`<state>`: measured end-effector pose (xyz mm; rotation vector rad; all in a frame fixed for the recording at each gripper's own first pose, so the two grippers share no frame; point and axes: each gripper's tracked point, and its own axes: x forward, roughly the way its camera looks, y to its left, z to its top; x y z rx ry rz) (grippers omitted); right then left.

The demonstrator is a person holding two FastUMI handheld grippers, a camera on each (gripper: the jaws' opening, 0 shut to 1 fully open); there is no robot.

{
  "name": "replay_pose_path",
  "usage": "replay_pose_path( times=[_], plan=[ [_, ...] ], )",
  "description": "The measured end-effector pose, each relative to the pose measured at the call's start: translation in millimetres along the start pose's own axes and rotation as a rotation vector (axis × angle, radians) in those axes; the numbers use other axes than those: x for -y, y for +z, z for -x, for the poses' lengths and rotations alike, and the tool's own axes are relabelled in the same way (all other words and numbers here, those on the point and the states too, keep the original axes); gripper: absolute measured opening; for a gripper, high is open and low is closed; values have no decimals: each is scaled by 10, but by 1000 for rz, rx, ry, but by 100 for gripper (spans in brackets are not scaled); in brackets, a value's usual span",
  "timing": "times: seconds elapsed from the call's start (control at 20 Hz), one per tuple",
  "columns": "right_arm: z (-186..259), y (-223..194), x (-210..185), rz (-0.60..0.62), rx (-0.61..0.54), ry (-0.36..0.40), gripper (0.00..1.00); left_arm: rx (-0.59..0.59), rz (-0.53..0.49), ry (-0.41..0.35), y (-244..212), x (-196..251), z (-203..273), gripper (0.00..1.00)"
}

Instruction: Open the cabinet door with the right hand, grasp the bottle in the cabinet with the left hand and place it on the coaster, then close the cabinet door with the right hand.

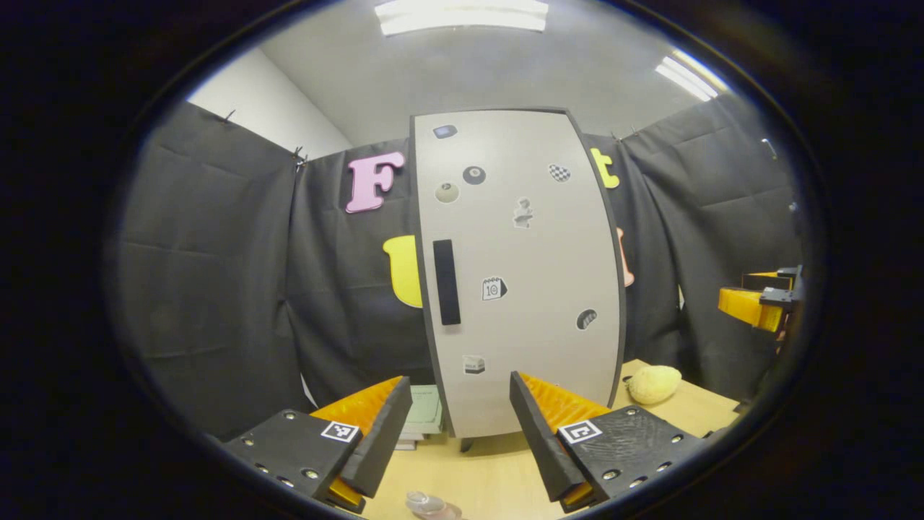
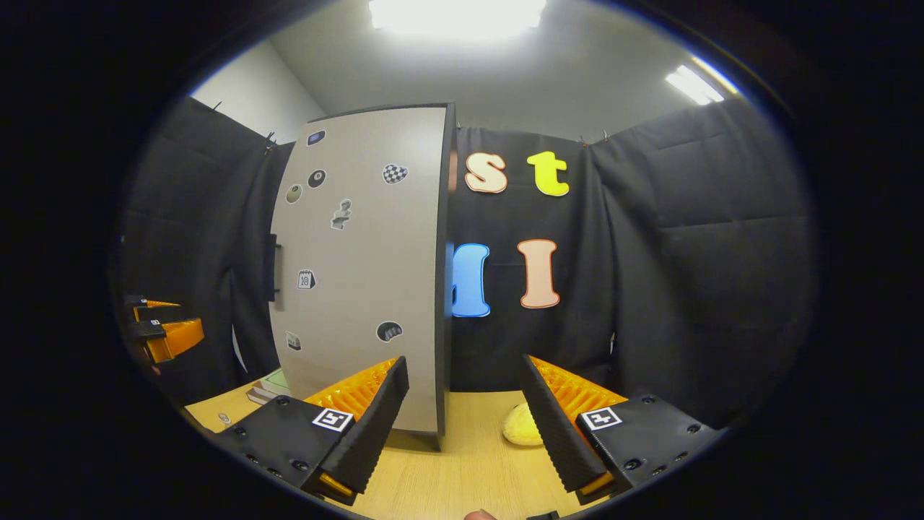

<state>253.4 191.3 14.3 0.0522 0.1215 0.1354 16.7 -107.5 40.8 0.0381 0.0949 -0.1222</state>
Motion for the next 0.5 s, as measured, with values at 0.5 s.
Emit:
replay_pose_path(
  times=[0.5],
  plan=[
    [111,44,29,0,-4,-19,98,15,-1,-11,8,24,55,84]
  ],
)
